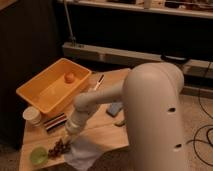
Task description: Place grapes in plastic cup
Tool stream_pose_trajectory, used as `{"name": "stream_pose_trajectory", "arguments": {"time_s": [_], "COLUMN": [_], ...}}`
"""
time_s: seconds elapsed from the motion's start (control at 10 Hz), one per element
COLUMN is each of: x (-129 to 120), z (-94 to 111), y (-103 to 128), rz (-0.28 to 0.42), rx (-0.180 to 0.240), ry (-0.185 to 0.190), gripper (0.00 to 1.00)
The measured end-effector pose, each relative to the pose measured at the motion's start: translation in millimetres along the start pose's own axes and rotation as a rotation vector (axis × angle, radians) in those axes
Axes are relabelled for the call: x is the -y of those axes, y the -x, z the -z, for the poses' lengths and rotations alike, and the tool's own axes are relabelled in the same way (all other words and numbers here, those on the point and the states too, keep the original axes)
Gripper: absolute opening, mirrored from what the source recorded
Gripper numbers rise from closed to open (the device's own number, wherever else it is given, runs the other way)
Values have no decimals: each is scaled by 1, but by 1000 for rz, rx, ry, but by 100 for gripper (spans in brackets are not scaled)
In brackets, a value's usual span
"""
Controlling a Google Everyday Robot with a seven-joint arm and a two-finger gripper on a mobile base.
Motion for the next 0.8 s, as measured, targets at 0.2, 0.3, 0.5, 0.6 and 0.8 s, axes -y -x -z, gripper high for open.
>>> {"name": "stream_pose_trajectory", "arguments": {"time_s": [0.2, 0.3, 0.5, 0.6, 0.8], "x": [3, 9, 27, 42, 69], "z": [2, 10, 37, 59, 90], "y": [1, 2, 6, 8, 11], "rz": [-36, -61, -112, -151, -218], "rx": [-7, 4, 46, 75, 117], "ry": [-24, -33, -52, -61, -74], "gripper": [0, 0, 0, 0, 0]}}
